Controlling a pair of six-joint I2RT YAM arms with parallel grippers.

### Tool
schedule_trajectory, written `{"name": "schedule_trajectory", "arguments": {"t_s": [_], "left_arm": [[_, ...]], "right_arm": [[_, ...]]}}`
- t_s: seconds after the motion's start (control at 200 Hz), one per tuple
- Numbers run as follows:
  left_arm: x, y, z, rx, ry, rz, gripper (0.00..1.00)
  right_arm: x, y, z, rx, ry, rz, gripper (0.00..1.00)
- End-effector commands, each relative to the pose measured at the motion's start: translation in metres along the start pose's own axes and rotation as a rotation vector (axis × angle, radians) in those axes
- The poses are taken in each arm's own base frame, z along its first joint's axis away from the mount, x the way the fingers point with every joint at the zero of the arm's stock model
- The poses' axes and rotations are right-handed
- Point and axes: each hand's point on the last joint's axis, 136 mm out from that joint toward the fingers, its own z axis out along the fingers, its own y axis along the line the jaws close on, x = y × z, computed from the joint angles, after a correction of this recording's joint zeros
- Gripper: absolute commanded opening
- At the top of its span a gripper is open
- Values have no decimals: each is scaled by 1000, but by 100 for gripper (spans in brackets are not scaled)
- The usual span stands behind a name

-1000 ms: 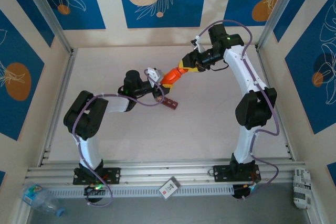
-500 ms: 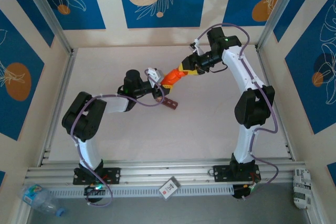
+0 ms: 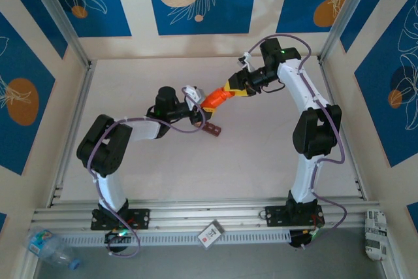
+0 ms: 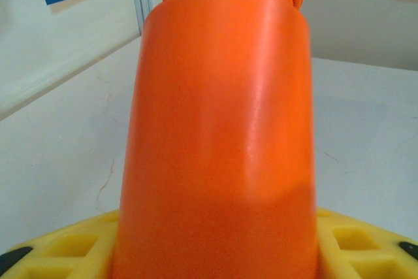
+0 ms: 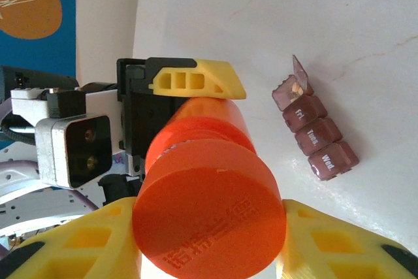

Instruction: Sort the pills into containers

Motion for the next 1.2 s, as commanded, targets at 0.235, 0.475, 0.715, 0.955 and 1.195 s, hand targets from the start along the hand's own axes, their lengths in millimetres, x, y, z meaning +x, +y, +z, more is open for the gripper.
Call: {"name": "schedule_trajectory", "arguments": {"t_s": [0.235,0.475,0.715,0.955,1.195], "left_arm": [[-46,-19,2,64,-84,130,0],[-48,-24,2,101,-67,144,0],[-57,-34,1,169,-72,141,0],[-70,-41,-3,196,-94,140,0],[-77,-39,-1,187,-104,148,0]], "right_arm": [[12,6,14,-51,65,-16,43],[17,8,12,-52,87,-49,43],[30,19,20,-70,157,-109,45],[30,21,22,-108,162,-89,45],[27,25,32,-112,159,44,42]]}}
